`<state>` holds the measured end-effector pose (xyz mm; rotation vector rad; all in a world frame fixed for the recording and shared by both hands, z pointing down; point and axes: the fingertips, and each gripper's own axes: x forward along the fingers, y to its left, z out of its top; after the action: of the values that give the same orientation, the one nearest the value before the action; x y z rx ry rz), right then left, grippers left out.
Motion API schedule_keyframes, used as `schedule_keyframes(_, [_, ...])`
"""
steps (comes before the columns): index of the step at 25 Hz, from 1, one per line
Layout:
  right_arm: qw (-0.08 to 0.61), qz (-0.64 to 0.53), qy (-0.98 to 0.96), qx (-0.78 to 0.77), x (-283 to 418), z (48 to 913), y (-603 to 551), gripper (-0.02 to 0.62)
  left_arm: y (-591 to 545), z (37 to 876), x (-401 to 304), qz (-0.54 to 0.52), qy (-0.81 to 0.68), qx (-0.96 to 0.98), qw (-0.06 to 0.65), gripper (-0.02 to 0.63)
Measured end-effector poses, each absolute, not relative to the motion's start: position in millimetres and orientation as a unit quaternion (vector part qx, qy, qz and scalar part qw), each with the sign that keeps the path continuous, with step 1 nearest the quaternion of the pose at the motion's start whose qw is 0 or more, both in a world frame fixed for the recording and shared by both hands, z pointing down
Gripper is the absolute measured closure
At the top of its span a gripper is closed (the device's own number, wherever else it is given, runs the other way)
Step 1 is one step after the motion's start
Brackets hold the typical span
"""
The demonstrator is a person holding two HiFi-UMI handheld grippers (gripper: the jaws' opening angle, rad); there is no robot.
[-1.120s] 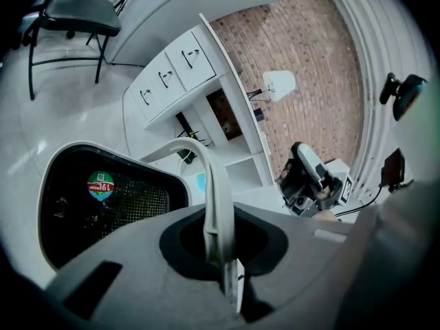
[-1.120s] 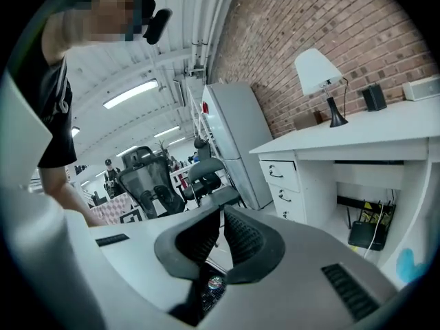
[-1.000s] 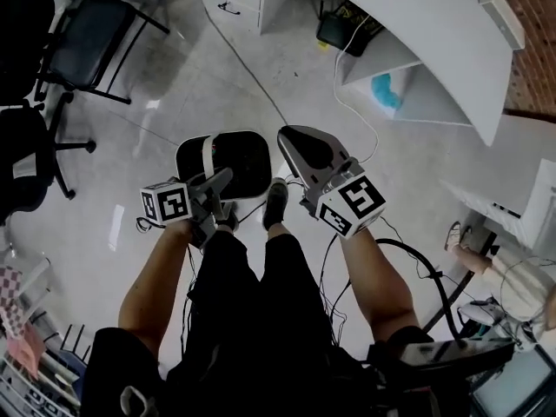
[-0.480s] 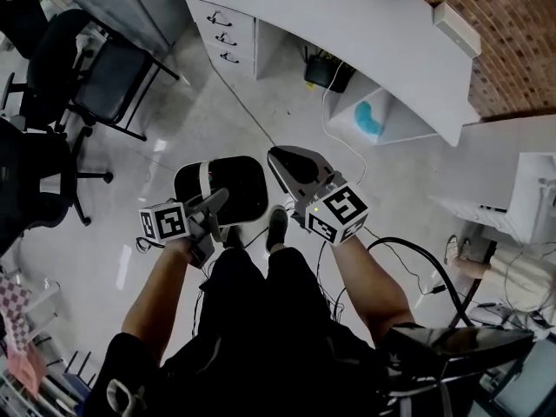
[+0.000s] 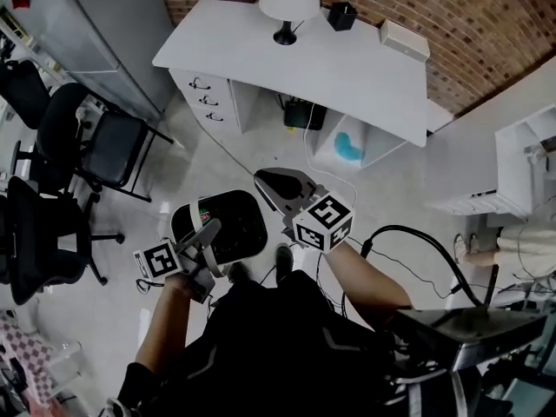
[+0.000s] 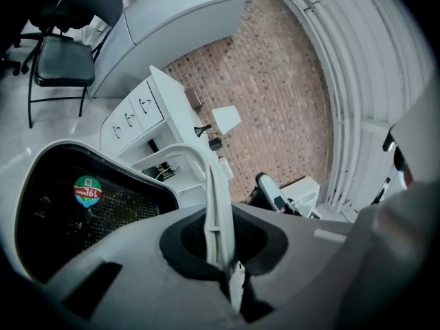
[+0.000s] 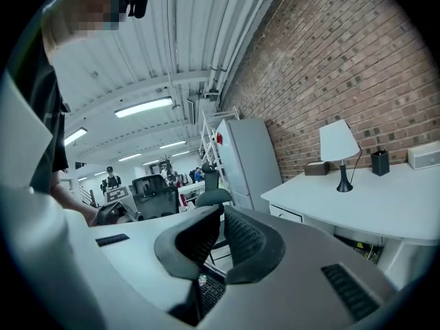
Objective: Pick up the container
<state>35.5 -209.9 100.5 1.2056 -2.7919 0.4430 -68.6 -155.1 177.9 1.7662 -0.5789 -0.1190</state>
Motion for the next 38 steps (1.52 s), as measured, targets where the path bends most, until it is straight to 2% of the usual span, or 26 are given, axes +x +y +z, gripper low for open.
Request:
schedule_keyframes(13, [0.021,0.125,-0.893,0.433,47.3,57.2,-187.8,0.577,-162.3,83.4,-55.8,-0.101,-0.191,0.805,0.553,0.584])
schedule_keyframes(19, [-0.001,0.116,-0.884,0.452,58.7,33.8,-194.2,0.584,-166.9,63.8,-49.2,-0.101,-0.18,0.819,0.535,0.584])
schedule_keyframes(27, [0.006,0.067,-0.876,0.478,61.5,3.0,-196.8,0.586,-173.3,37.0,-56.6,-0.12,-0.175,0.819,0.533,0.584])
schedule_keyframes(38, [0.022,0.063,-0.877,0.477,55.4,5.3,-197.5,0.588,-165.0,35.7,-62.0,-0.107,-0.178,0.823,0.529,0.584])
